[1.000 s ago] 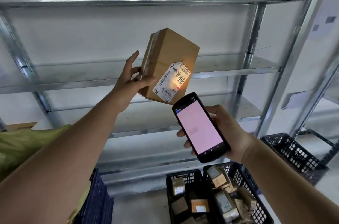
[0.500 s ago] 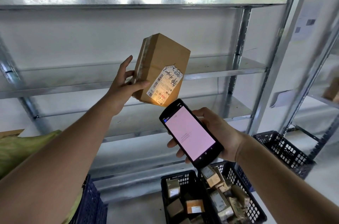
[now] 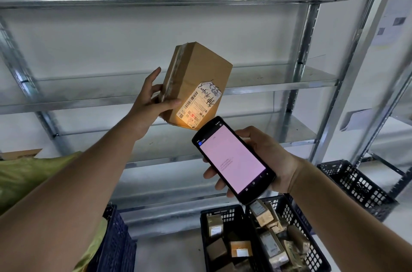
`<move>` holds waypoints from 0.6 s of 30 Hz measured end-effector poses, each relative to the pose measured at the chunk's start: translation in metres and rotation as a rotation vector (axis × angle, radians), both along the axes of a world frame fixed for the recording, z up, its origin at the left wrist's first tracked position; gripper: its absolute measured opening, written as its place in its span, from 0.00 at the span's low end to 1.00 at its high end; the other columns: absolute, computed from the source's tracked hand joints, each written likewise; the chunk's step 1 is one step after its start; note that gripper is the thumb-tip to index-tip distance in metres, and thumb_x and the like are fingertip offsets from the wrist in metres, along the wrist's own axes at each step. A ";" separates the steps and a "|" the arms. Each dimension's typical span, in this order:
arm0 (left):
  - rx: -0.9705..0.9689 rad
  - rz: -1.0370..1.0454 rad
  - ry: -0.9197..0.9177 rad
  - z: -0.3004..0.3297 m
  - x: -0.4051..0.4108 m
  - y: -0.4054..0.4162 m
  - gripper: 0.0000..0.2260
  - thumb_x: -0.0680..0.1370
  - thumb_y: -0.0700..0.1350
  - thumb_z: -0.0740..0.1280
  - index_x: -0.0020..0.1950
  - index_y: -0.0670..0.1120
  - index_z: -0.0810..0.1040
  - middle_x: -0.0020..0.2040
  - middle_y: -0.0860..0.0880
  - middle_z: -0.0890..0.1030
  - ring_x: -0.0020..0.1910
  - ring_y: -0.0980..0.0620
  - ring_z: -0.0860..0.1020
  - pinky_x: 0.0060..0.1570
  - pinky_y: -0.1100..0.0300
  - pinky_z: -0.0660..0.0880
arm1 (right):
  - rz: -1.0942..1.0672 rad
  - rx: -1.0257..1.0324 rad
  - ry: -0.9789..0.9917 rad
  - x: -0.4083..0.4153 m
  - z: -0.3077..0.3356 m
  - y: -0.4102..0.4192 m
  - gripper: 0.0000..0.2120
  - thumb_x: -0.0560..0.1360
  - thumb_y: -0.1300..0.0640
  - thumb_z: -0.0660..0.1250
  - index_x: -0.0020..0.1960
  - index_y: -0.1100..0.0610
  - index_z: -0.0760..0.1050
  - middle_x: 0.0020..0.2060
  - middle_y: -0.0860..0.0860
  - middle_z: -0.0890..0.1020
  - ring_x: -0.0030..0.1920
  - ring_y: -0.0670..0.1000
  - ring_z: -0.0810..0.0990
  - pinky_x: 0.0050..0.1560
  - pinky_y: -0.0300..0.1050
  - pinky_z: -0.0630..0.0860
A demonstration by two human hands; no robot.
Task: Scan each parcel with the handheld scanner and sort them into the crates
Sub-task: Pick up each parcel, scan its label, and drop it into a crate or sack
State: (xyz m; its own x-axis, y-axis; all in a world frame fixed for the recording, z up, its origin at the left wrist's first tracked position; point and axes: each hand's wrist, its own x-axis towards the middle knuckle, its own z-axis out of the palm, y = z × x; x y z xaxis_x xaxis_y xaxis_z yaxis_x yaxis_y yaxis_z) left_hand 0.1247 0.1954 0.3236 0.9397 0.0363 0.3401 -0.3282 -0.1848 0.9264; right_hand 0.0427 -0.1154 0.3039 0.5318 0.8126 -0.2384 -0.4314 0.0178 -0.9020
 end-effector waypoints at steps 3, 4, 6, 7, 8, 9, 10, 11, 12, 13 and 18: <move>0.010 -0.004 0.010 -0.003 -0.002 -0.002 0.47 0.68 0.49 0.80 0.80 0.67 0.60 0.73 0.53 0.74 0.65 0.59 0.76 0.48 0.61 0.80 | 0.004 0.013 0.003 -0.001 0.002 -0.002 0.33 0.83 0.40 0.51 0.72 0.62 0.77 0.63 0.68 0.81 0.51 0.63 0.85 0.51 0.55 0.83; 0.016 -0.007 0.011 -0.005 -0.002 -0.003 0.46 0.68 0.49 0.80 0.79 0.68 0.60 0.74 0.52 0.73 0.65 0.58 0.76 0.46 0.63 0.81 | -0.003 0.023 0.007 -0.002 0.003 -0.004 0.33 0.82 0.40 0.51 0.72 0.63 0.77 0.63 0.68 0.81 0.50 0.63 0.85 0.51 0.55 0.83; 0.024 -0.013 0.009 -0.008 -0.005 -0.006 0.44 0.68 0.49 0.80 0.78 0.69 0.61 0.75 0.51 0.73 0.65 0.57 0.76 0.42 0.67 0.81 | -0.020 0.039 0.008 -0.003 0.005 -0.007 0.34 0.82 0.40 0.52 0.71 0.64 0.77 0.62 0.68 0.82 0.49 0.63 0.85 0.50 0.54 0.83; 0.029 -0.016 0.008 -0.009 -0.006 -0.007 0.44 0.69 0.49 0.79 0.77 0.69 0.61 0.75 0.50 0.73 0.64 0.57 0.76 0.41 0.68 0.81 | -0.025 0.041 0.005 -0.004 0.006 -0.008 0.34 0.82 0.41 0.52 0.71 0.65 0.77 0.61 0.67 0.82 0.49 0.63 0.85 0.50 0.54 0.83; 0.032 -0.017 0.007 -0.010 -0.007 -0.009 0.43 0.69 0.49 0.79 0.77 0.69 0.61 0.75 0.50 0.72 0.64 0.57 0.76 0.40 0.70 0.80 | -0.025 0.039 0.000 -0.004 0.006 -0.009 0.34 0.82 0.41 0.52 0.71 0.66 0.76 0.61 0.67 0.83 0.49 0.63 0.85 0.50 0.54 0.83; 0.035 -0.017 0.008 -0.010 -0.007 -0.010 0.43 0.69 0.49 0.79 0.77 0.69 0.61 0.75 0.50 0.72 0.64 0.57 0.76 0.40 0.70 0.80 | -0.022 0.035 -0.002 -0.004 0.006 -0.011 0.35 0.82 0.40 0.52 0.72 0.67 0.75 0.61 0.67 0.82 0.49 0.63 0.85 0.50 0.54 0.83; 0.038 -0.016 0.009 -0.011 -0.008 -0.012 0.43 0.68 0.49 0.79 0.77 0.69 0.61 0.75 0.50 0.72 0.64 0.57 0.76 0.40 0.70 0.80 | -0.018 0.034 -0.001 -0.004 0.005 -0.013 0.35 0.82 0.40 0.51 0.73 0.67 0.74 0.62 0.67 0.82 0.50 0.63 0.84 0.50 0.54 0.83; 0.045 -0.012 0.007 -0.011 -0.009 -0.013 0.43 0.68 0.49 0.79 0.77 0.69 0.61 0.75 0.50 0.72 0.64 0.56 0.76 0.40 0.70 0.80 | -0.011 0.037 0.003 -0.004 0.004 -0.014 0.35 0.82 0.40 0.51 0.73 0.67 0.74 0.62 0.67 0.82 0.50 0.63 0.84 0.51 0.55 0.83; 0.051 -0.010 0.006 -0.011 -0.009 -0.014 0.44 0.69 0.49 0.79 0.78 0.69 0.61 0.75 0.50 0.72 0.65 0.55 0.76 0.39 0.70 0.80 | -0.006 0.041 0.008 -0.004 0.003 -0.015 0.35 0.82 0.40 0.51 0.74 0.67 0.74 0.63 0.68 0.81 0.50 0.63 0.84 0.51 0.55 0.83; 0.059 -0.005 0.008 -0.011 -0.009 -0.015 0.44 0.69 0.49 0.79 0.79 0.68 0.60 0.76 0.51 0.72 0.65 0.55 0.76 0.40 0.70 0.80 | 0.000 0.045 0.012 -0.004 0.002 -0.016 0.35 0.83 0.40 0.51 0.74 0.66 0.74 0.63 0.68 0.81 0.50 0.63 0.84 0.51 0.55 0.83; 0.089 0.045 0.007 -0.011 -0.013 -0.019 0.43 0.75 0.41 0.79 0.80 0.67 0.59 0.74 0.53 0.71 0.68 0.49 0.74 0.45 0.64 0.78 | 0.040 0.054 0.008 -0.007 0.002 -0.020 0.34 0.83 0.40 0.51 0.74 0.64 0.74 0.63 0.67 0.81 0.51 0.63 0.85 0.51 0.54 0.82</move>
State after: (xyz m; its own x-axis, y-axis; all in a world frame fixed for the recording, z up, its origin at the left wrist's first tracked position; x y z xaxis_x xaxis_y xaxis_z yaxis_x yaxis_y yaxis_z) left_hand 0.1117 0.1766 0.3130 0.9402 0.0488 0.3371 -0.3110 -0.2806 0.9080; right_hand 0.0362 -0.1352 0.3058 0.4969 0.8450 -0.1976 -0.4404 0.0493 -0.8965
